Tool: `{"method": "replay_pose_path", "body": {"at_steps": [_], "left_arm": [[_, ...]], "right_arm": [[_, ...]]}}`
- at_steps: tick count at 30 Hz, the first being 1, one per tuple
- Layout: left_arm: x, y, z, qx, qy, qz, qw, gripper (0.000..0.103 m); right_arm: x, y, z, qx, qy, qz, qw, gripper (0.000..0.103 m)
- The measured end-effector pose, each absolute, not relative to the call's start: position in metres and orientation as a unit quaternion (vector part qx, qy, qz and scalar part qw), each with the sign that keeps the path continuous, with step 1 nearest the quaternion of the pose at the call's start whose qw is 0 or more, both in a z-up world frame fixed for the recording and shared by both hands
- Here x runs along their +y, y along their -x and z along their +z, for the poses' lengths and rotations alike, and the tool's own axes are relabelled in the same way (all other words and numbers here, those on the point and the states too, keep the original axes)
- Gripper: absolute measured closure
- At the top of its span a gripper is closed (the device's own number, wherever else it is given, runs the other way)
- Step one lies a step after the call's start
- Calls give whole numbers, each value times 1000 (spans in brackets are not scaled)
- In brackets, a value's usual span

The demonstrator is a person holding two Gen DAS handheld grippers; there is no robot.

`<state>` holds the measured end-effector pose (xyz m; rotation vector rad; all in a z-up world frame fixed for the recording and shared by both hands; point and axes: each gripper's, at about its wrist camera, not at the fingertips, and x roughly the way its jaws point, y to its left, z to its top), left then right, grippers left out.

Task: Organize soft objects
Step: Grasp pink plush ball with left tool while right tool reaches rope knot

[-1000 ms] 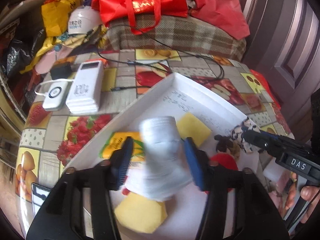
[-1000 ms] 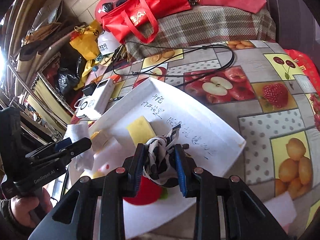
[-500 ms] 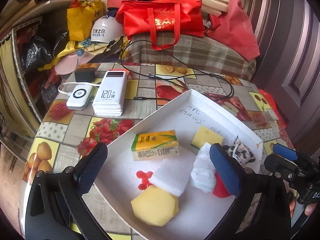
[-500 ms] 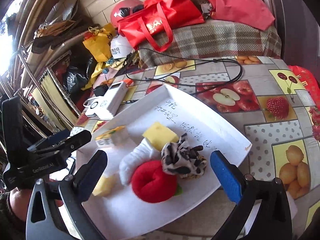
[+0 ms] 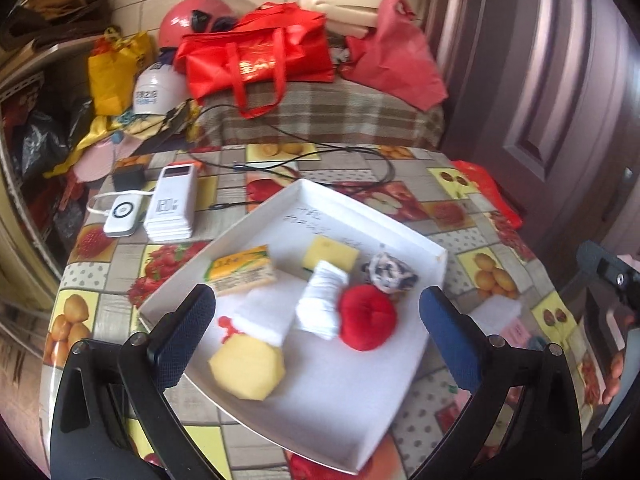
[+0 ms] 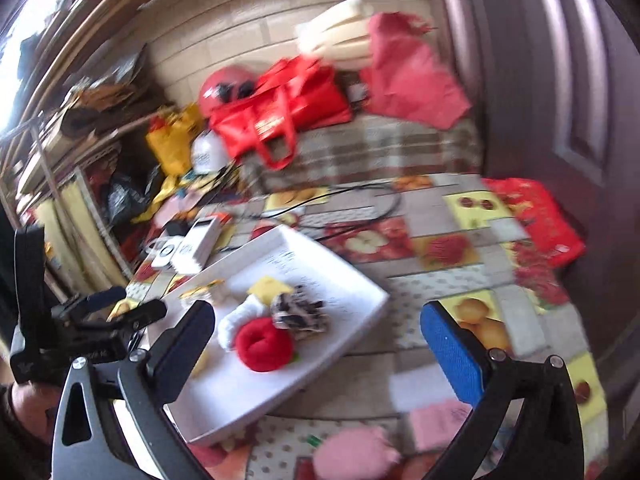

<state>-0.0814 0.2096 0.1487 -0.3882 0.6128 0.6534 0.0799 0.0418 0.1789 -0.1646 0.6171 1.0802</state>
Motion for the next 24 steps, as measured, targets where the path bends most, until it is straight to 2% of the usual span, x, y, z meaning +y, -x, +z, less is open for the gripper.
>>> {"method": "replay_pose_path", "body": {"at_steps": [5,12,17,21,24], "left_arm": [[186,73,159,312,163,297,887,0],[163,70,156,327,169,262,892,0],[147,63,137,335,177,208,902,0],[131,47,113,372,172,165,897,0],[115,31,94,414,162,134,886,0]], "right_arm": [[3,-95,180,328,29,467,821,0],[-41,-86,179,286,20,440,851,0],[-75,-106,167,290,13,399,870,0],[-107,-128,144,320,-4,358,877,0],[-120,-137,119,352,26,328,876,0]]}}
